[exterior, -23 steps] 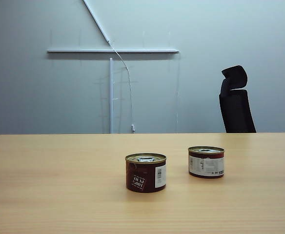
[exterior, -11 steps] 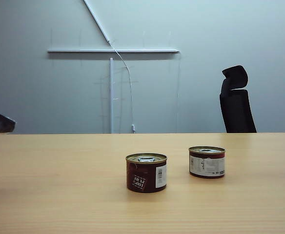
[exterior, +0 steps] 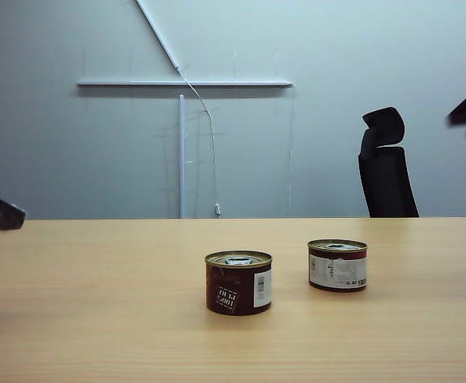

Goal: Stack a can of tomatoes on the right onto the can of tomatoes on the left.

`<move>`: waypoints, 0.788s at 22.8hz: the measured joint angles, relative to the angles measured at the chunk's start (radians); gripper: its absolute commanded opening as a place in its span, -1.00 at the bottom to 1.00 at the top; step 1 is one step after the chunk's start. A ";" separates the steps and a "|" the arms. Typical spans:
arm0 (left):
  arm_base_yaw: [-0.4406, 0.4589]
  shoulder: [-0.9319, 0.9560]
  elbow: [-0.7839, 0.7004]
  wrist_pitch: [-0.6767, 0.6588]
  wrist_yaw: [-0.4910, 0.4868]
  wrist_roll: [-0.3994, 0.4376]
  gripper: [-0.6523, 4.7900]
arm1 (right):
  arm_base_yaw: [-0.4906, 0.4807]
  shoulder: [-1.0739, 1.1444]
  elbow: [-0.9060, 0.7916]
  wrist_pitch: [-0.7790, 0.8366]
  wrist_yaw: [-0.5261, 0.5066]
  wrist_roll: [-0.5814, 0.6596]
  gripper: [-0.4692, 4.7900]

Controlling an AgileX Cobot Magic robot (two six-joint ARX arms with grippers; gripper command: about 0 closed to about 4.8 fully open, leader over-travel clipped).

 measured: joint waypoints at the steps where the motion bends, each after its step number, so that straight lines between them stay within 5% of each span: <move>1: -0.001 0.000 0.000 -0.001 0.000 0.000 -0.77 | 0.027 0.044 0.009 -0.001 -0.001 -0.023 0.68; 2: -0.002 -0.001 0.000 0.000 0.000 0.000 -0.77 | 0.051 0.084 0.019 -0.002 0.001 -0.043 1.00; 11: -0.002 -0.001 0.000 0.000 0.000 0.000 -0.77 | 0.286 0.479 0.047 0.201 0.189 -0.190 1.00; 18: -0.002 -0.001 0.000 0.000 0.000 0.000 -0.77 | 0.292 0.668 0.047 0.429 0.231 -0.194 1.00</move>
